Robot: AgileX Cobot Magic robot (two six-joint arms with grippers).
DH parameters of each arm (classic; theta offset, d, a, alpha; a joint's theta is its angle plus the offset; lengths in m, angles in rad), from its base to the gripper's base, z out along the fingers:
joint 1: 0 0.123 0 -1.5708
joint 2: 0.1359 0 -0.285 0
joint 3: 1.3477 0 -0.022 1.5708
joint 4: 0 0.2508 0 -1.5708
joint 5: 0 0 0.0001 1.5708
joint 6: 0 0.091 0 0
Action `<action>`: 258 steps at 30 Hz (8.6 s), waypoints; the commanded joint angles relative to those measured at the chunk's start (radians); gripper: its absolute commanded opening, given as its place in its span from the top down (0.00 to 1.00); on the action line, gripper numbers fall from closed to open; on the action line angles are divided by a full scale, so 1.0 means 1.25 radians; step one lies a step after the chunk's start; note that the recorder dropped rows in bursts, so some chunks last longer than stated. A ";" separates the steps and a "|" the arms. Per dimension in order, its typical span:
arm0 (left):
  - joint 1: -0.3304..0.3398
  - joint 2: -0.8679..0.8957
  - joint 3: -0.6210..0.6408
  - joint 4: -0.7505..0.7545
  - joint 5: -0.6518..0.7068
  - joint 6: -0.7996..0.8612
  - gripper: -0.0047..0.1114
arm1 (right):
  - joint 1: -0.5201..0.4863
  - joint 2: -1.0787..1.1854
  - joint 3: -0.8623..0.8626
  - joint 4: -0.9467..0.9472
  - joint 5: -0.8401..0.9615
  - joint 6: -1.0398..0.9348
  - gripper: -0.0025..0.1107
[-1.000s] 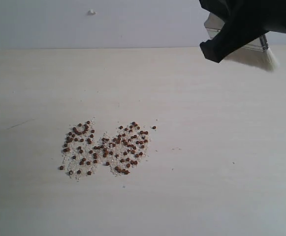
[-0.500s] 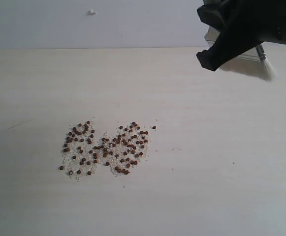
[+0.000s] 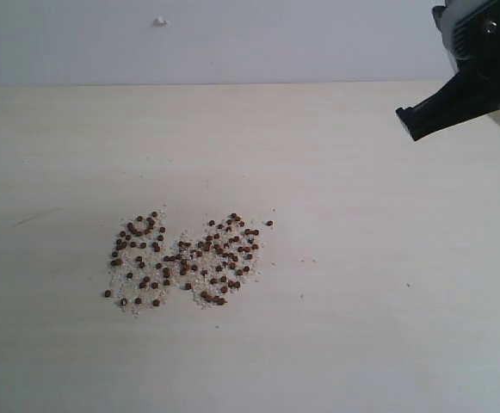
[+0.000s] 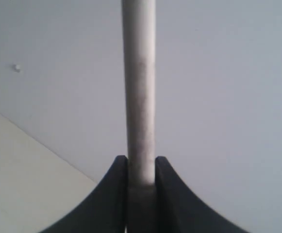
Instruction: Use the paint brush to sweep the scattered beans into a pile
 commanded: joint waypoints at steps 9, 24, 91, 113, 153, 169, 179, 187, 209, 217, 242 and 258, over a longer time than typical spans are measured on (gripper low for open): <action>0.001 -0.003 -0.001 0.005 0.000 -0.002 0.96 | -0.005 -0.026 0.005 0.080 0.070 0.000 0.98; 0.001 -0.003 -0.001 0.005 0.002 -0.002 0.96 | -0.003 -0.070 0.005 0.040 0.309 0.147 0.98; 0.232 -0.233 -0.001 0.400 0.260 -0.002 0.96 | -0.003 0.140 0.011 -0.281 -0.078 0.471 0.98; 0.232 -0.233 -0.001 0.400 0.260 -0.002 0.96 | 0.309 0.488 -0.063 0.307 -0.438 0.126 0.98; 0.232 -0.233 -0.001 0.400 0.260 -0.002 0.96 | 0.193 0.695 -0.260 -0.253 -0.185 0.698 0.98; 0.232 -0.233 -0.001 0.400 0.260 -0.002 0.96 | 0.193 0.546 -0.260 -0.178 -0.208 0.449 0.98; 0.232 -0.233 -0.001 0.400 0.260 -0.002 0.96 | 0.133 0.671 -0.342 -0.408 -0.243 0.452 0.98; 0.232 -0.233 -0.001 0.400 0.260 -0.002 0.96 | 0.075 0.744 -0.510 -0.956 -0.224 0.773 0.98; 0.232 -0.233 -0.001 0.400 0.260 -0.002 0.96 | 0.061 0.976 -0.906 -1.402 -0.164 1.069 0.98; 0.232 -0.233 -0.001 0.400 0.260 -0.002 0.96 | 0.053 1.016 -0.924 -1.436 -0.131 1.160 0.98; 0.232 -0.233 -0.001 0.400 0.260 -0.002 0.96 | 0.053 0.818 -0.922 -1.782 -0.026 1.811 0.98; 0.232 -0.233 -0.001 0.400 0.260 -0.002 0.96 | 0.196 0.801 -0.921 -1.403 0.426 2.074 0.98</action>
